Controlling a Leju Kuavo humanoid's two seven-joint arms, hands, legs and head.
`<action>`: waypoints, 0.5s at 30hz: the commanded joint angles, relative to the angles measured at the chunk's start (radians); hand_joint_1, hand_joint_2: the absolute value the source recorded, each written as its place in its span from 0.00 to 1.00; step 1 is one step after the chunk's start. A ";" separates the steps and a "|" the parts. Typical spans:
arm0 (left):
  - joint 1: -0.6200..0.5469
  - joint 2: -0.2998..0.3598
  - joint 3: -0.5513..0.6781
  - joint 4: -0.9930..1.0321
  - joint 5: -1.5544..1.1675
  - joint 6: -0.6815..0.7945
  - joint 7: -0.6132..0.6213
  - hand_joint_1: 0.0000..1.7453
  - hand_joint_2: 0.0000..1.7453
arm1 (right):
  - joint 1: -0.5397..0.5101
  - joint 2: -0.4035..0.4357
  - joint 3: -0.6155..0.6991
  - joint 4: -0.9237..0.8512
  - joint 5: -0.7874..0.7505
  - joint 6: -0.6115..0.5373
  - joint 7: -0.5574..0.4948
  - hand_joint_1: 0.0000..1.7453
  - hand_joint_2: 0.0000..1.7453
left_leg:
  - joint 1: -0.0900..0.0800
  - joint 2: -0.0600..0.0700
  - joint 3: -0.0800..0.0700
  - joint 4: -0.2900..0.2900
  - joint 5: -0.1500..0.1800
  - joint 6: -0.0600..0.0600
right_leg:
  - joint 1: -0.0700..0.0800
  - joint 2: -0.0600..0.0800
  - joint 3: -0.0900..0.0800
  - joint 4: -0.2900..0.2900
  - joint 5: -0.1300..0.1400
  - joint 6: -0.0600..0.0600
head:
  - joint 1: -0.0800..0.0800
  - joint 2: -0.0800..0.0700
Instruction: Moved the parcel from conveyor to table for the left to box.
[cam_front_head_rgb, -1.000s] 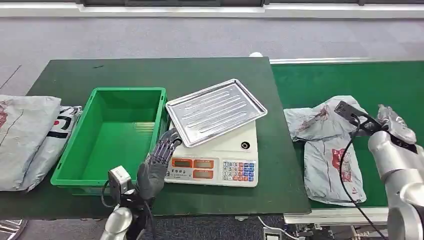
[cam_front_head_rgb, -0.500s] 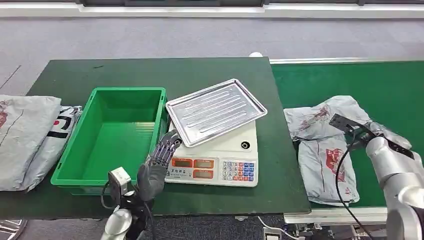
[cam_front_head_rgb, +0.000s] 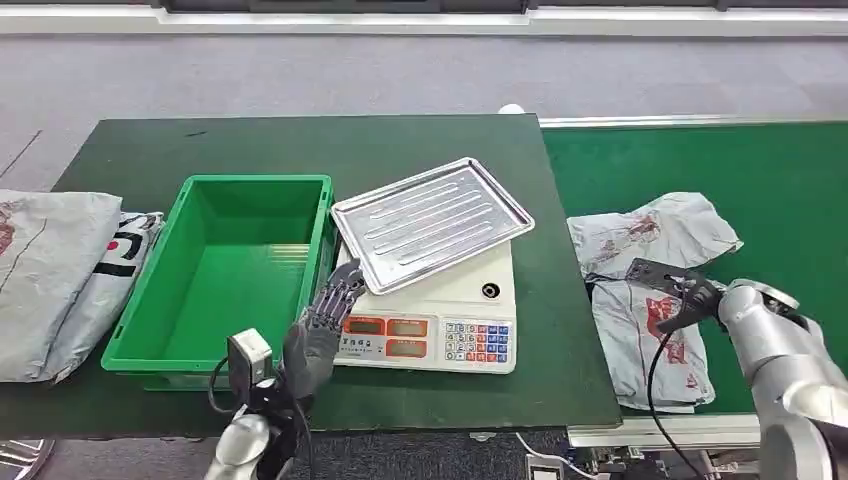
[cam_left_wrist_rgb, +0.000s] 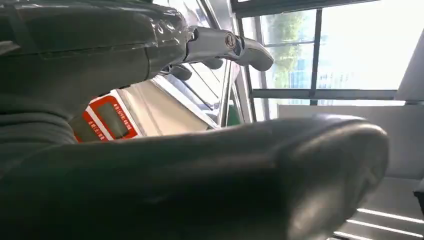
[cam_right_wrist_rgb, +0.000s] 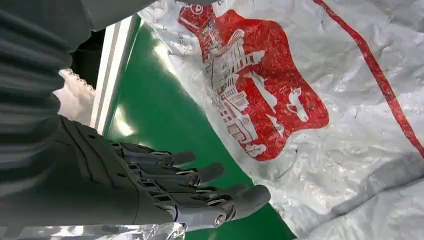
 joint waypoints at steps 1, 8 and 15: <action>-0.035 0.034 -0.044 0.058 0.003 0.002 0.004 0.00 0.00 | -0.030 0.026 -0.045 0.059 -0.001 0.006 -0.001 0.00 1.00 | 0.000 0.002 0.002 -0.002 0.000 -0.001 | 0.000 0.002 0.001 -0.001 0.001 -0.001 | 0.000 0.000; -0.035 0.036 -0.044 0.056 0.007 0.009 0.007 0.00 0.00 | -0.026 0.024 -0.021 0.057 0.016 0.025 -0.025 0.00 1.00 | 0.000 0.002 0.002 -0.002 0.000 -0.001 | 0.000 0.002 0.001 -0.001 0.001 -0.001 | 0.000 0.000; 0.014 0.049 -0.029 0.027 0.026 0.040 -0.002 0.00 0.00 | 0.048 0.076 0.061 0.018 0.039 -0.058 -0.182 0.00 1.00 | 0.001 0.004 0.004 -0.003 0.000 -0.001 | 0.001 0.004 0.002 -0.002 0.001 -0.001 | 0.000 0.000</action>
